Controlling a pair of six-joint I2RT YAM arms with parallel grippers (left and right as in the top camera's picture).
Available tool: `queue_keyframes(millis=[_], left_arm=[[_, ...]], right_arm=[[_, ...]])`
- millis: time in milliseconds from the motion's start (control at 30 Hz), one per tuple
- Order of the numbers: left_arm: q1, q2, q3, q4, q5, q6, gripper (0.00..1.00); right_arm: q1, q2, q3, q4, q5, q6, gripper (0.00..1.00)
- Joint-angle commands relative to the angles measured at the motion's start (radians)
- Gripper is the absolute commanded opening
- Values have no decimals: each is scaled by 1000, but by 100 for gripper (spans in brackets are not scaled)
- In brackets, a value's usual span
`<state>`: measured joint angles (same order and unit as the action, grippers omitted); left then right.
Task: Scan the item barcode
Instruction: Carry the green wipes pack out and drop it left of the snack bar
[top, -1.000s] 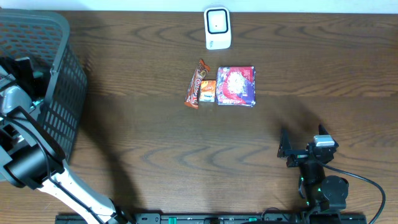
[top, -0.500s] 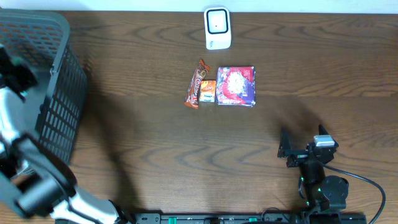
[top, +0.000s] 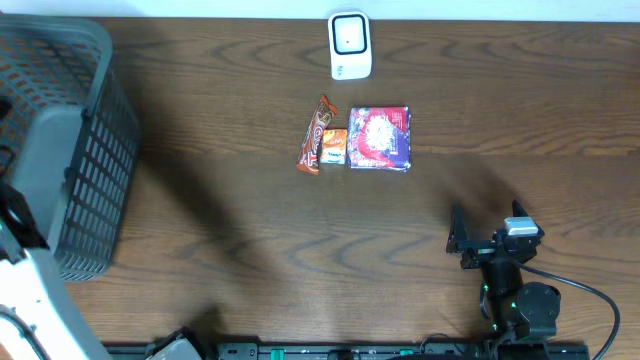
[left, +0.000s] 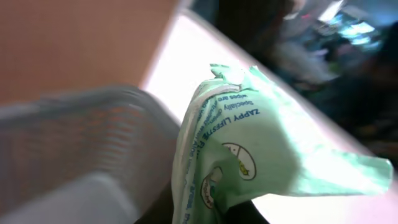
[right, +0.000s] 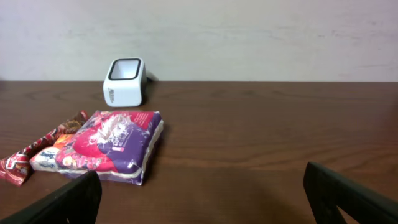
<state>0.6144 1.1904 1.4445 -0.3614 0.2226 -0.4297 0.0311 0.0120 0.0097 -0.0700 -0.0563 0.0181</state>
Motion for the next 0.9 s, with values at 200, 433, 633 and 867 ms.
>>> queue_keyframes(millis=[200,433,633,867], left_arm=[[-462,50,13,-146,211,-138,8],[-790,270,13,-247,206,69,7],[-876,463,13,-246,-19,188,7],[-879,632,13,-212,-63,318,22]], right_arm=[[-8,-6,-4,-1,-6,14,99],[-8,-6,-4,-1,-6,14,99],[-8,-6,-4,-1,-6,14,99],[-8,-6,-4,-1,-6,14,99]])
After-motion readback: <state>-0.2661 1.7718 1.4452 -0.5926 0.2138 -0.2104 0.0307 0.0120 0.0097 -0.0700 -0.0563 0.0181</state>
